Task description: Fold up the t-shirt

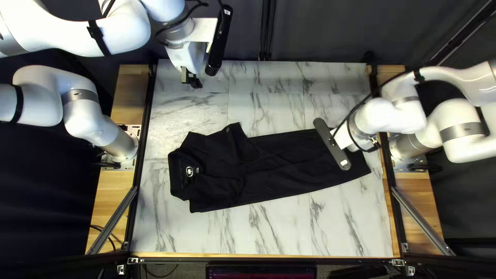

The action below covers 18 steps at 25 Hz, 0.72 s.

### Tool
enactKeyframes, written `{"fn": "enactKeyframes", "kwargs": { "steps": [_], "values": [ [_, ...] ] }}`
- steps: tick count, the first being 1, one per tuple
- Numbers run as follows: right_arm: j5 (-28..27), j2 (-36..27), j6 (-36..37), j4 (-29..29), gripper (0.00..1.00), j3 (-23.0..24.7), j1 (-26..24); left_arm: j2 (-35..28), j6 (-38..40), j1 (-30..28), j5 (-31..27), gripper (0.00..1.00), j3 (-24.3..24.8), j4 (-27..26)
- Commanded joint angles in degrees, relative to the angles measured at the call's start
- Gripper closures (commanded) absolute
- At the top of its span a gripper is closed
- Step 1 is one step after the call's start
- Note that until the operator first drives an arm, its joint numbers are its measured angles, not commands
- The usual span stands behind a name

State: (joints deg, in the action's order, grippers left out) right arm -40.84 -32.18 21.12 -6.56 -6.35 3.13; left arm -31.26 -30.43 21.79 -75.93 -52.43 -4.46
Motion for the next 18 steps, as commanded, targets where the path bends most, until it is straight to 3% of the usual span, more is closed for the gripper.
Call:
{"fn": "enactKeyframes", "kwargs": {
  "steps": [1, 10, 16, 18],
  "values": [
    [1.5, 0.4, 2.8, 1.1, 1.00, 1.5, -1.9, 0.0, 0.0, 0.0, 0.0, 0.00, 0.0, 0.0],
    [-0.8, -4.0, 4.0, 2.3, 1.00, 4.2, -1.7, 0.0, 0.0, 0.0, 0.0, 0.00, 0.0, 0.0],
    [-0.7, -2.4, 2.0, 2.4, 0.99, 2.5, 0.9, 0.0, 0.0, 0.0, 0.0, 0.00, 0.0, 0.0],
    [-0.1, -1.8, 1.7, 2.4, 0.94, 2.5, 1.4, 0.0, 0.0, 0.0, 0.0, 0.00, 0.0, 0.0]
  ]
}}
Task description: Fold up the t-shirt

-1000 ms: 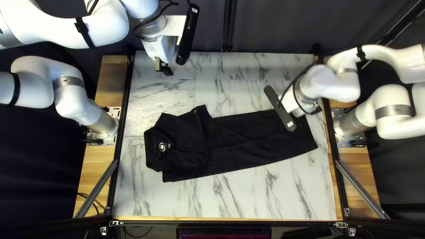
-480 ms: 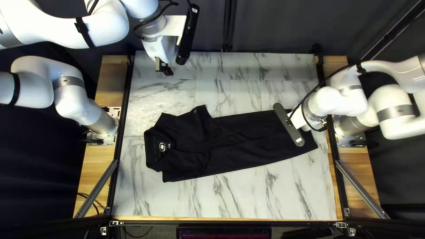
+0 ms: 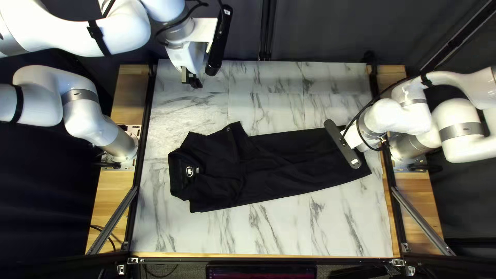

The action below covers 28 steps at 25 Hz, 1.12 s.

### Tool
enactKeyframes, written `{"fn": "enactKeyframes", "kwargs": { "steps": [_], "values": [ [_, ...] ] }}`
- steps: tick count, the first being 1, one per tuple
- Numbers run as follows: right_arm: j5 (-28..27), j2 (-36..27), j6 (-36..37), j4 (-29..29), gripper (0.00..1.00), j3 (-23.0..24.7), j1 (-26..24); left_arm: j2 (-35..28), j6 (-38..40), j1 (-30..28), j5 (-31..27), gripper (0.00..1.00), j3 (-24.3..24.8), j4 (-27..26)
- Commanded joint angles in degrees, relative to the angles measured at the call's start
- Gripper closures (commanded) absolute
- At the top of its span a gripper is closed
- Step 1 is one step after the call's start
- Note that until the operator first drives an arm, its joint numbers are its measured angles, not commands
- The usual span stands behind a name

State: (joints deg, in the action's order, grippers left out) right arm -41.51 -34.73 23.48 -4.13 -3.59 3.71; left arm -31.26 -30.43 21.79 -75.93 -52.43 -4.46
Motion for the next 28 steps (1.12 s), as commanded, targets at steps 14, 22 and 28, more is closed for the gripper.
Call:
{"fn": "enactKeyframes", "kwargs": {
  "steps": [14, 22, 28],
  "values": [
    [3.1, 1.6, -3.8, 1.6, 0.00, 1.3, 4.9, 0.0, 0.0, 0.0, 0.0, 0.00, 0.0, 0.0],
    [-8.1, -9.4, -5.5, 0.6, 0.00, 0.3, 4.7, 0.0, 0.0, 0.0, 0.0, 0.00, 0.0, 0.0],
    [-9.3, -7.4, -6.1, -1.0, 0.00, -3.1, 4.1, 0.0, 0.0, 0.0, 0.0, 0.00, 0.0, 0.0]
  ]
}}
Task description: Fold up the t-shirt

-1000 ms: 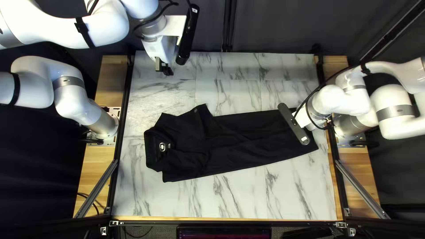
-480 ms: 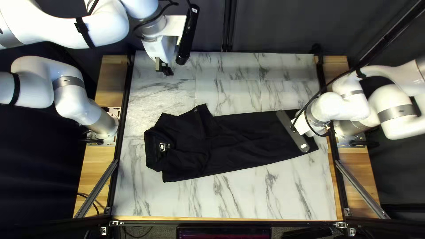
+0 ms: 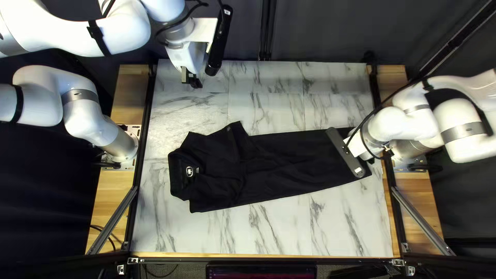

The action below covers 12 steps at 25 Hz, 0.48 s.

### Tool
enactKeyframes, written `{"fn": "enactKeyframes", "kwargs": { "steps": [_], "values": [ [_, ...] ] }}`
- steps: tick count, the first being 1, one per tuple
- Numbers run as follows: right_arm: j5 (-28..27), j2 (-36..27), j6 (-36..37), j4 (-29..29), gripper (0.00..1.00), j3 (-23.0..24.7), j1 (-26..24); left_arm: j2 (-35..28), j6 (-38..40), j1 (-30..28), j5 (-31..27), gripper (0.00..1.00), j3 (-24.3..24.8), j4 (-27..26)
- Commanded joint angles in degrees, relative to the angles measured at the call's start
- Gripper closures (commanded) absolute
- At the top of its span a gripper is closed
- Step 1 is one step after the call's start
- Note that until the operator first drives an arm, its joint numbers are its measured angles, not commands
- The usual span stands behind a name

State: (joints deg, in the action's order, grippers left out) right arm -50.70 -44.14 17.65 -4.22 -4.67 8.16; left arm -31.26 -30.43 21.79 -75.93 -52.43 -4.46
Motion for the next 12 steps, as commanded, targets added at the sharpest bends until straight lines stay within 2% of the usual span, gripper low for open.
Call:
{"fn": "enactKeyframes", "kwargs": {
  "steps": [1, 4, 12],
  "values": [
    [0.6, 3.8, 0.1, -1.3, 0.00, -3.0, -0.8, 0.0, 0.0, 0.0, 0.0, 0.00, 0.0, 0.0],
    [2.5, 6.9, 2.1, -1.5, 0.00, -3.7, -2.8, 0.0, 0.0, 0.0, 0.0, 0.00, 0.0, 0.0],
    [8.8, 10.8, 9.8, -0.5, 0.00, -0.5, -10.9, 0.0, 0.0, 0.0, 0.0, 0.00, 0.0, 0.0]
  ]
}}
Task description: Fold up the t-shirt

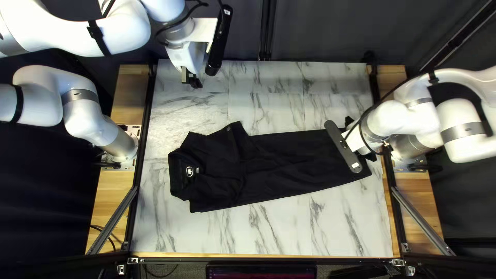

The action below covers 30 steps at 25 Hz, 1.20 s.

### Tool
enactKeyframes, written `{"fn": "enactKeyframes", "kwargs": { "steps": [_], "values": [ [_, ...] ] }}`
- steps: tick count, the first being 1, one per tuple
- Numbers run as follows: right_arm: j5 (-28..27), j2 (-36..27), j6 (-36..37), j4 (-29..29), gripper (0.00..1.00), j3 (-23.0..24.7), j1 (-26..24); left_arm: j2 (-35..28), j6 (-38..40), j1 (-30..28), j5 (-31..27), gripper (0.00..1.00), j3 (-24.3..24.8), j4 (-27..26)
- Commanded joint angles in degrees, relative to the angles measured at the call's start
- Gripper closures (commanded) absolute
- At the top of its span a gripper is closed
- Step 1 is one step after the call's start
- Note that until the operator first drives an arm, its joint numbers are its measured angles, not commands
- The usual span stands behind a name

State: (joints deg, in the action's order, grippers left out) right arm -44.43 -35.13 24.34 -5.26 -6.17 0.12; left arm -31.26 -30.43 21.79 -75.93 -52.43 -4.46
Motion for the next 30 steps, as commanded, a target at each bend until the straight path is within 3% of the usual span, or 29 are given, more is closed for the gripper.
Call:
{"fn": "enactKeyframes", "kwargs": {
  "steps": [1, 5, 13, 18, 24, 30],
  "values": [
    [3.4, 2.6, 4.2, 0.7, 0.00, 1.2, -3.9, 0.0, 0.0, 0.0, 0.0, 0.00, 0.0, 0.0],
    [5.0, 4.6, 5.0, 1.1, 0.00, 1.0, -4.4, 0.0, 0.0, 0.0, 0.0, 0.00, 0.0, 0.0],
    [6.8, 5.4, 0.0, 2.1, 0.00, 2.1, 1.0, 0.0, 0.0, 0.0, 0.0, 0.00, 0.0, 0.0],
    [-0.4, 2.5, -3.4, 0.9, 0.00, -2.2, 4.2, 0.0, 0.0, 0.0, 0.0, 0.00, 0.0, 0.0],
    [-8.8, 2.3, -7.7, -1.1, 0.00, -11.2, 6.4, 0.0, 0.0, 0.0, 0.0, 0.00, 0.0, 0.0],
    [-17.5, -3.4, -7.5, -1.2, 0.00, -15.9, 3.1, 0.0, 0.0, 0.0, 0.0, 0.00, 0.0, 0.0]
  ]
}}
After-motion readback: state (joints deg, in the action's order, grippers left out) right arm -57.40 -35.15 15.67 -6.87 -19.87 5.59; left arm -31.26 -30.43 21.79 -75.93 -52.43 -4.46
